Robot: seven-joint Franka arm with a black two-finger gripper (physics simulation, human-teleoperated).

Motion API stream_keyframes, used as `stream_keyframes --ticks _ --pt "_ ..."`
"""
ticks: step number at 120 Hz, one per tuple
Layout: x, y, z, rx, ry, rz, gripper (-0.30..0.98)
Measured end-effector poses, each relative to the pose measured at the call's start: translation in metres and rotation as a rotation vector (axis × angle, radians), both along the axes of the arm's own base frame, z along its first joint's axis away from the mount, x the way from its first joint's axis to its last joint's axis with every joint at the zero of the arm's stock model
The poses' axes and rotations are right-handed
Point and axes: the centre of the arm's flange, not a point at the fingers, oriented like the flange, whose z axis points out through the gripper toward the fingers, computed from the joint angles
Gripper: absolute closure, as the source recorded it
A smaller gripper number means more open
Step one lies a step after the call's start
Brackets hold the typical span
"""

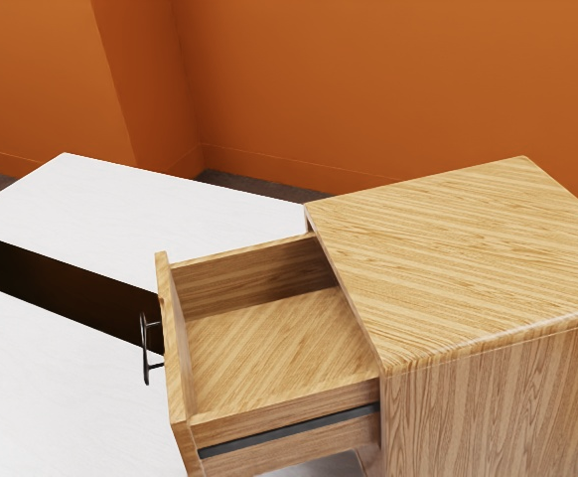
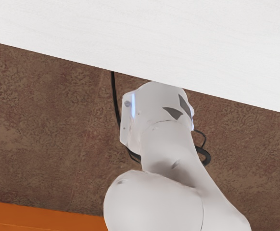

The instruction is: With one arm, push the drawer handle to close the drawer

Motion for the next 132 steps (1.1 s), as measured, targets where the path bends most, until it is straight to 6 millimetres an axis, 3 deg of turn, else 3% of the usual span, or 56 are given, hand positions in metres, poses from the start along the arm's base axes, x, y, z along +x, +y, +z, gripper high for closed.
stream_keyframes --ticks 7,20,25,31,38,45,52,61,71,80,93,104,115,132 --pt "0.014 0.015 -0.011 0.035 -0.099 -0.021 0.00" --pt "0.033 0.028 -0.011 0.090 -0.250 -0.074 0.00" --pt "0.037 0.031 -0.001 0.109 -0.309 -0.092 0.00" --pt "0.038 0.030 0.029 0.146 -0.401 -0.119 0.00" --pt "0.040 0.005 0.091 0.202 -0.554 -0.190 0.00" --pt "0.048 -0.030 0.118 0.218 -0.628 -0.282 0.00" --pt "0.054 -0.062 0.128 0.215 -0.660 -0.365 0.00" --pt "0.059 -0.085 0.131 0.202 -0.670 -0.428 0.01" --pt "0.064 -0.114 0.129 0.206 -0.652 -0.506 0.14" --pt "0.062 -0.129 0.121 0.208 -0.612 -0.556 0.27" --pt "0.034 -0.137 0.096 0.173 -0.562 -0.609 0.40" --pt "0.018 -0.164 0.070 0.150 -0.525 -0.673 0.48" --pt "0.001 -0.189 0.034 0.132 -0.476 -0.722 0.56" --pt "-0.007 -0.201 -0.038 0.091 -0.397 -0.731 0.66"
